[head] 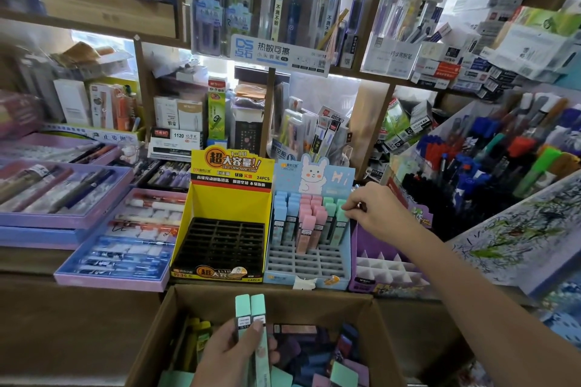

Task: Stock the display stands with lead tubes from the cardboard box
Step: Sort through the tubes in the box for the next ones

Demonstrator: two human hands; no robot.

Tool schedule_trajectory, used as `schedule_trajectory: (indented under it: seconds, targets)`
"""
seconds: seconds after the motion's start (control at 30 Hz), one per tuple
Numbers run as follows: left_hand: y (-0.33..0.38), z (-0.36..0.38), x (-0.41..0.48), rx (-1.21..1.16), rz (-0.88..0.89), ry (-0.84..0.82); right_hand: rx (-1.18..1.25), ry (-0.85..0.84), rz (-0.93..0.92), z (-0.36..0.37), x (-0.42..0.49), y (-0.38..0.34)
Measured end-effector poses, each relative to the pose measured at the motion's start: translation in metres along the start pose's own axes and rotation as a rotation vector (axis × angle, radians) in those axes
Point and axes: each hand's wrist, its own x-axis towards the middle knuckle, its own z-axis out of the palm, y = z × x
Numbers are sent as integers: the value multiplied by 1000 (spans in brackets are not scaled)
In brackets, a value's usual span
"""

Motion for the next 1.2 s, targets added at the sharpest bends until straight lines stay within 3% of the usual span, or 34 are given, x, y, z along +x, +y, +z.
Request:
schedule_trajectory:
  seconds: [0.3, 0.53, 0.77, 1.0, 1.2]
  targets:
    - [3, 3, -4, 35, 76, -33, -76, -6, -104, 3, 2, 5]
    - [5, -3, -5, -8, 46, -41, 61, 184, -113, 4, -17, -22]
    - [2, 1, 1, 10, 14, -10, 519, -67, -50, 41, -52, -69]
    - [-1, -1, 3, 5, 41, -19, 699, -303, -5, 75, -71, -96]
    - [-5, -1, 4, -20, 60, -42, 798, -325, 57, 80, -74, -102]
